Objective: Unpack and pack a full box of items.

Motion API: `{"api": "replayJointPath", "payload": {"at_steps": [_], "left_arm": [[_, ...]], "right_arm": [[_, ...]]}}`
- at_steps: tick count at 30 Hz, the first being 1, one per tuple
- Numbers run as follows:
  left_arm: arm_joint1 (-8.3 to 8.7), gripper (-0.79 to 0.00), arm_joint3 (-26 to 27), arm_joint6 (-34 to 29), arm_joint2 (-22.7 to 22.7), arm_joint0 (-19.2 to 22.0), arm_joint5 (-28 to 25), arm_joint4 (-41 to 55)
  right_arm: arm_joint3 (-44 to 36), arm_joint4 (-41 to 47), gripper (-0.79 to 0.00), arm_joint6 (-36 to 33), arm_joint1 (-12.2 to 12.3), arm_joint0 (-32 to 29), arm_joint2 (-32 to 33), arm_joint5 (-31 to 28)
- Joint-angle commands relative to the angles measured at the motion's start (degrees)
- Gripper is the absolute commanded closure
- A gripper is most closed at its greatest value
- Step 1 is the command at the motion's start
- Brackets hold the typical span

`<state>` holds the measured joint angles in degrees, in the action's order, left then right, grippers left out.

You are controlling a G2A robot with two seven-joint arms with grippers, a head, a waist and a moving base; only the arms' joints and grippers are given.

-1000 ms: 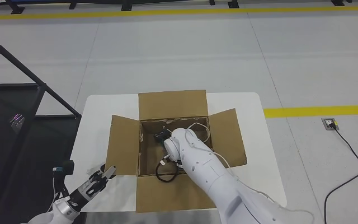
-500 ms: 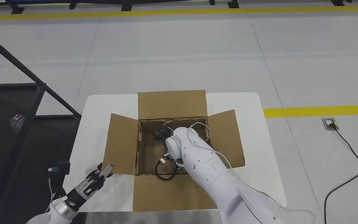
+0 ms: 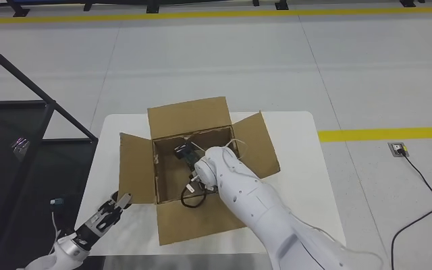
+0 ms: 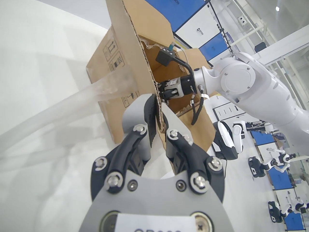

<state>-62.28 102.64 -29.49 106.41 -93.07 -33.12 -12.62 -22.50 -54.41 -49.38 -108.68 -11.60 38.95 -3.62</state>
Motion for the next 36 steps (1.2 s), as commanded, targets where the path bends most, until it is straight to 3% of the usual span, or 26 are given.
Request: {"api": "replayJointPath", "payload": {"at_steps": [1, 9, 14, 25, 36], "left_arm": [[0.17, 0.000, -0.08, -0.90, 0.42, 0.24, -0.13, 0.02], [0.79, 0.000, -1.18, -4.53, 1.26, 0.78, -1.54, 2.05], [1.17, 0.000, -1.35, -6.98, 1.41, 0.33, -3.92, 3.25], [2.11, 0.000, -2.24, -12.42, 1.07, -0.23, -8.11, 6.17], [2.87, 0.000, -1.98, -14.80, -0.05, -0.55, -9.20, 5.50]], "right_arm": [[-2.83, -0.81, 0.000, -0.75, 0.76, -0.76, 0.43, -0.03], [-12.94, -6.19, 0.000, -8.26, 4.28, -4.57, 2.70, 2.73], [-15.66, -9.34, 0.000, -12.76, 5.23, -6.52, 3.13, 5.75], [-11.71, -8.54, 0.000, -12.27, 4.01, -6.31, 2.80, 4.10], [-1.51, -5.55, 0.000, -11.08, 1.54, -3.38, 2.60, 3.14]]}}
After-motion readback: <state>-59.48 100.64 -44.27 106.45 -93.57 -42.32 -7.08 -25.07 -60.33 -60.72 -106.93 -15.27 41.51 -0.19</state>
